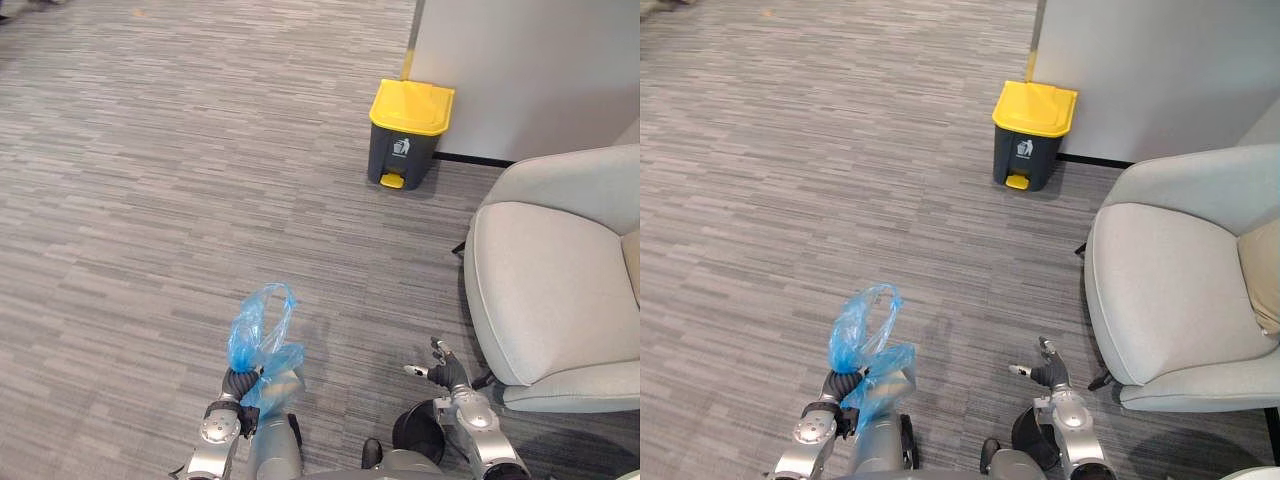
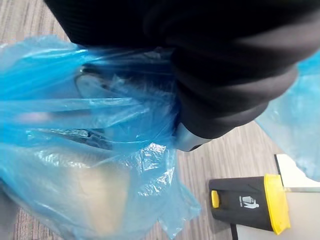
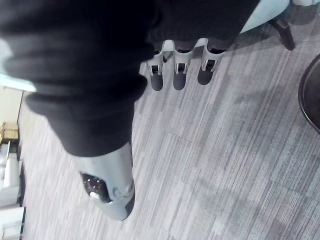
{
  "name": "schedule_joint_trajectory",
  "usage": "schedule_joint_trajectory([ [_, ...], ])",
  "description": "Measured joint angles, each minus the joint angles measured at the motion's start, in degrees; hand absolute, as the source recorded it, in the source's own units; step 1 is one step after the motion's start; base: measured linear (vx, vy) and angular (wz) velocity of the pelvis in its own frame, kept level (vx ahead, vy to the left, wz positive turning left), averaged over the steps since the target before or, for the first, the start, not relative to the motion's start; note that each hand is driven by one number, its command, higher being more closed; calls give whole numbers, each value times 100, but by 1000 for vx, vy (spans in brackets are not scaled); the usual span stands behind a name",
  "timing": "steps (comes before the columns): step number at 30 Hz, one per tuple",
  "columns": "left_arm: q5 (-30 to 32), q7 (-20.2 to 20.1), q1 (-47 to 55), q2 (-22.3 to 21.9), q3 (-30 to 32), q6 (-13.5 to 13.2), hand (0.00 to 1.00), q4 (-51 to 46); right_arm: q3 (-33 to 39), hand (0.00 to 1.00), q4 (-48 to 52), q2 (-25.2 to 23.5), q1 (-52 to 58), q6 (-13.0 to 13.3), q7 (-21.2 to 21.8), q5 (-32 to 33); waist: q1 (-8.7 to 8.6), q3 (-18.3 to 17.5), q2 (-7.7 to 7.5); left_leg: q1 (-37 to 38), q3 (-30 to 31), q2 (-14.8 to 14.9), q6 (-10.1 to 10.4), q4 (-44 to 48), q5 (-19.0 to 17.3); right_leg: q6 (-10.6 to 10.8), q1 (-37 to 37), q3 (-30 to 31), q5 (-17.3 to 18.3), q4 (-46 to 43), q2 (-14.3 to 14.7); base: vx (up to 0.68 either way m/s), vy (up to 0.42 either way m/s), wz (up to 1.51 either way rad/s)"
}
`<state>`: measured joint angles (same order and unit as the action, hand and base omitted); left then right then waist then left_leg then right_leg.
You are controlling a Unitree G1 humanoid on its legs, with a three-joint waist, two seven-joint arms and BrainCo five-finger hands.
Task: Gather rubbish on tea table into small bin, then transfer packed bag to large trash can.
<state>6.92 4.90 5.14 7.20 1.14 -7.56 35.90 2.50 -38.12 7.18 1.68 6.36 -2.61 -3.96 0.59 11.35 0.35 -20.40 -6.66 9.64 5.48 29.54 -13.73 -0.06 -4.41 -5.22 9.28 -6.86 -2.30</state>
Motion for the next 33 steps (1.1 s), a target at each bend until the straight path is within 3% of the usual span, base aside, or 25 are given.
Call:
schedule_joint_trajectory([
  [1, -2, 1, 8, -64, 2, -14, 100, 1, 6, 0, -12, 93, 11, 0, -4, 1, 7, -11, 163, 120, 244, -37, 91, -1016, 456, 202, -58, 157, 130, -23, 26, 302, 346, -65],
  [2, -6, 3, 14, -112, 26, -14, 100, 32, 6, 0, -71, 143, -11, -2, -12, 1, 29, 8, 268, 223, 285, 4, 39, -1121, 1223, 369, -113, 285, 277, -86, 49, 375, 433, -68],
  [5, -7, -6, -25, -85, 72, -9, 100, 20, -3, 0, -106, 2, 49, -2, -12, -4, 15, -92, -89, 214, -49, -503, -305, -669, 605, 608, 15, 574, 622, -573, -544, 332, 313, -30],
  [8, -7, -52, 69, -82, 50, -4, 100, 16, -3, 0, -113, -40, -9, 1, 10, -10, 8, -101, -103, 517, -434, -691, -504, -571, 166, 797, 547, 1003, 683, -1952, -822, 336, 272, -44],
  [9, -10, -82, 124, -47, 36, 12, 100, 16, -4, 0, -115, -77, -8, 0, 14, -14, 1, -100, -118, 771, -559, -782, -585, -698, 64, 1137, 971, 1054, 492, -2882, -933, 346, 169, -49],
  [10, -14, -86, 133, 34, -78, 34, 100, 16, -6, 0, -136, -117, 10, -2, 20, -14, -45, -94, -130, 1062, -606, -844, -645, -824, -38, 1269, 1338, 1000, 435, -3772, -985, 356, 139, -32],
  [11, -26, -80, 133, 77, -112, 41, 100, 16, -10, 0, -162, -136, 8, -4, 25, -16, -85, -96, -133, 1197, -604, -865, -701, -872, -79, 1174, 1502, 912, 487, -4120, -977, 382, 81, -12],
  [13, -46, -67, 130, 145, -157, 44, 100, 7, -14, 0, -177, -167, -3, -4, 30, -18, -222, -95, -131, 1663, -624, -852, -713, -1091, -226, 740, 2047, 445, 726, -4594, -897, 449, 3, -4],
  [14, -113, -64, 98, 215, -154, 44, 100, 8, -13, 0, -201, -155, -14, -2, 30, -19, -297, -84, -109, 1884, -683, -767, -681, -1178, -233, 515, 2350, 132, 844, -4427, -757, 425, -56, -2],
  [16, -179, -60, -1, 214, -151, 46, 100, 16, -14, 0, -335, -79, -32, -4, 29, -19, -309, -54, -61, 2294, -751, -613, -603, -1408, -296, 318, 2850, -427, 854, -3591, -516, 523, -121, -5],
  [17, -183, -59, -37, 212, -150, 43, 100, 15, -18, 0, -368, -45, -28, -6, 29, -19, -321, -35, -28, 2397, -753, -549, -565, -1455, -317, 228, 2917, -573, 727, -3140, -428, 611, -152, 2],
  [18, -183, -65, -73, 252, -151, 25, 100, 12, -19, 0, -406, 0, 14, -16, 28, -18, -335, -48, -51, 2607, -752, -500, -377, -1558, -380, 148, 2928, -749, 143, -1998, -304, 435, -114, 16],
  [19, -184, -70, -82, 269, -148, 20, 100, 17, -15, 0, -438, 25, 24, -16, 26, -18, -354, -49, -80, 2730, -730, -494, -215, -1569, -469, -21, 2894, -778, -623, -1611, -255, 577, -123, 14],
  [20, -185, -63, -136, 179, -128, 38, 100, 91, -2, 0, -591, 167, -32, -34, 12, -40, -419, -23, 117, 2901, -642, -293, -20, -1564, -592, -398, 2779, -918, -1010, -1613, -77, 547, -115, 7],
  [21, -182, -88, -146, 233, -117, 28, 100, 83, 43, 0, -581, 174, -154, -43, 3, -87, -448, -32, 111, 2834, -608, -249, 108, -1524, -387, -492, 2788, -932, -721, -1789, -69, 515, -122, 3],
  [23, -179, -88, -250, 202, -122, 27, 100, 89, 244, 0, -543, 178, -155, -24, 4, -103, -488, -39, 131, 2860, -516, -210, 301, -1227, -206, -516, 2744, -994, -353, -2056, -96, 459, -161, 13],
  [24, -178, -88, -298, 172, -118, 26, 100, 88, 320, 0, -549, 183, -101, -29, -6, -104, -496, -29, 148, 2636, -350, -91, 403, -501, -53, -511, 2517, -1062, -141, -2059, -69, 533, -207, 17],
  [26, -177, -104, -227, 58, -97, 19, 100, 70, 327, 0, -540, 172, 19, -43, -5, -109, -457, 8, 182, 1967, -144, 278, 544, 1538, 477, -552, 1695, -1067, -54, -1514, 159, 399, -144, -2],
  [28, -177, -107, -124, -3, -99, -12, 100, 62, 333, 0, -533, 93, 97, -42, -32, -104, -388, 4, 163, 1330, -241, 558, 174, 2758, 229, -576, 990, -912, -40, -973, 353, 358, -59, -43],
  [29, -177, -108, -92, -19, -102, -12, 100, 61, 333, 0, -516, 81, 92, -42, -54, -102, -315, -4, 144, 1103, -334, 565, 66, 2758, 165, -603, 830, -782, -21, -822, 391, 820, 147, -150],
  [30, -178, -115, -101, -37, -59, -13, 100, 59, 477, 0, -489, 65, -6, -43, -97, -95, -152, 10, 149, 447, -453, 99, -96, -100, 221, -300, 281, -212, 2, -385, 267, 889, 283, -146],
  [31, -178, -116, -120, -95, -66, -16, 100, 69, 506, 0, -496, 168, 16, -40, -98, -96, -164, 27, 384, 465, -446, 69, -327, -912, 1290, -40, 142, -145, 161, -409, 366, 835, 336, -120],
  [32, -179, -114, -180, -87, -69, -10, 100, 106, 547, 0, -543, 145, 21, -60, -100, -95, -182, 19, 351, 520, -476, 67, -367, -879, 1207, 23, 115, -130, 212, -415, 340, 353, 236, 6],
  [33, -178, -114, -249, -95, -75, -16, 100, 61, 577, 0, -548, 111, 44, -64, -97, -96, -177, 7, 238, 533, -473, -126, -396, -933, 1235, 118, 127, -140, 257, -418, 123, 242, 202, 23],
])
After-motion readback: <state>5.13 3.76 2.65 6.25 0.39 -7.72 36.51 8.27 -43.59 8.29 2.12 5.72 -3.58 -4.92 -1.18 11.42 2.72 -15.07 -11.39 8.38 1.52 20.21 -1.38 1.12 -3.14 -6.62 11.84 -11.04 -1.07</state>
